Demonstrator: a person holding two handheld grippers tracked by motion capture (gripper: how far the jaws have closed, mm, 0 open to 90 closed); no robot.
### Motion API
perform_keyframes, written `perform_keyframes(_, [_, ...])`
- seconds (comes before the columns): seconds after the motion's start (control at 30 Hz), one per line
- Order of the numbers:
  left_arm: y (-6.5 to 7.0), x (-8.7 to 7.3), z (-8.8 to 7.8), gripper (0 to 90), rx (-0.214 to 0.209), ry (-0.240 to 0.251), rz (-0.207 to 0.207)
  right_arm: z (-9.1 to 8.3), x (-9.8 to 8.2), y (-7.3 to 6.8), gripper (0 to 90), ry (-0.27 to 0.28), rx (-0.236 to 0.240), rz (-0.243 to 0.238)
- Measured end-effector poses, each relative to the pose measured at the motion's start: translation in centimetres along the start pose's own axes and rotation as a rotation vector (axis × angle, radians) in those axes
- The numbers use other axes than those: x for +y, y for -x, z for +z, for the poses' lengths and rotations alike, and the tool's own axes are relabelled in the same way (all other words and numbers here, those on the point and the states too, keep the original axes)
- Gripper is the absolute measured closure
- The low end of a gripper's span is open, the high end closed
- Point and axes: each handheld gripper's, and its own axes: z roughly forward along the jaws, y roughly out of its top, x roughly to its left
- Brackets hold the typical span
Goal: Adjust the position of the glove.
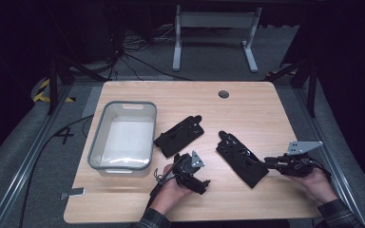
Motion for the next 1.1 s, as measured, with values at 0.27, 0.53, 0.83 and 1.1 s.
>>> perform_keyframes(0.27, [0.0,0.0,0.0,0.0,-0.001,0.000,0.000,1.2,2.0,0.4,89.8,-0.007,0.018,-0.009])
perform_keyframes(0.53, [0.0,0.0,0.0,0.0,-0.002,0.000,0.000,2.9,3.7,0.2,89.8,-0.014,0.045,-0.066])
perform_keyframes(0.83, [0.0,0.0,0.0,0.0,-0.004,-0.001,0.001,4.7,5.5,0.9,89.8,-0.009,0.065,-0.090])
perform_keyframes(1.1, [0.0,0.1,0.0,0.0,-0.006,-0.001,0.002,5.8,5.9,1.7,89.8,-0.018,0.051,-0.088])
